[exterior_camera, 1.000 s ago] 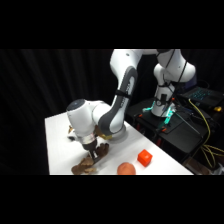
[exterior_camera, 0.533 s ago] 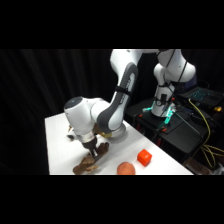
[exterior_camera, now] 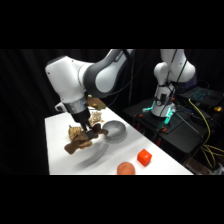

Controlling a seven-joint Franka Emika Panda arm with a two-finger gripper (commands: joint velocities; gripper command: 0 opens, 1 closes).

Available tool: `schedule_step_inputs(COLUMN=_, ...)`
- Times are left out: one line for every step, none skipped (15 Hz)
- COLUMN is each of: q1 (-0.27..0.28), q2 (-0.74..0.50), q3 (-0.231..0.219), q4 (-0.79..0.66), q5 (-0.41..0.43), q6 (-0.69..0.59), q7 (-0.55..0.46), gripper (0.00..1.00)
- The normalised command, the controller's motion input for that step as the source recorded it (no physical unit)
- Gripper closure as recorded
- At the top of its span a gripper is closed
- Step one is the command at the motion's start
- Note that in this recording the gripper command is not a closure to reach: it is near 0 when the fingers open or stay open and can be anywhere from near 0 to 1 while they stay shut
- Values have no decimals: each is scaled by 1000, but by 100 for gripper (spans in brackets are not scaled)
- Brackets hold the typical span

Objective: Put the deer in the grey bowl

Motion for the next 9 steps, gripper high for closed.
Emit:
schedule_step_inputs(q1=-54, q2=-403, q3=-77, q4=-66, q5=31, q6=-280, q7=-70, gripper=76)
schedule_step_inputs(q1=-54, q2=-398, q3=-62, q4=-133, q5=48, q6=-205, q7=-86, gripper=76)
schedule_step_inputs(q1=-50, q2=-422, q3=-54, q4=-244, q5=57, q6=-112, q7=-85, gripper=76)
schedule_step_inputs(q1=-46, q2=-474, q3=-42, q4=-391, q5=72, q6=-19, q7=-93, gripper=76)
schedule_step_inputs(q1=-43, q2=-566, q3=-33, q4=-572, q5=95, q6=70, q7=-94, gripper=76)
schedule_step_inputs(q1=-29, q2=-616, q3=-29, q4=-683, q5=97, q6=125, q7=-84, gripper=76)
schedule_step_inputs(q1=-14, q2=-674, q3=-33, q4=-802, q5=80, q6=197, q7=-77, gripper=76)
schedule_step_inputs(q1=-14, q2=-669, q3=-34, q4=-822, q5=84, q6=228, q7=-88, gripper=76)
schedule_step_inputs(q1=-16, q2=-671, q3=-39, q4=-845, q5=84, q6=260, q7=-92, gripper=76)
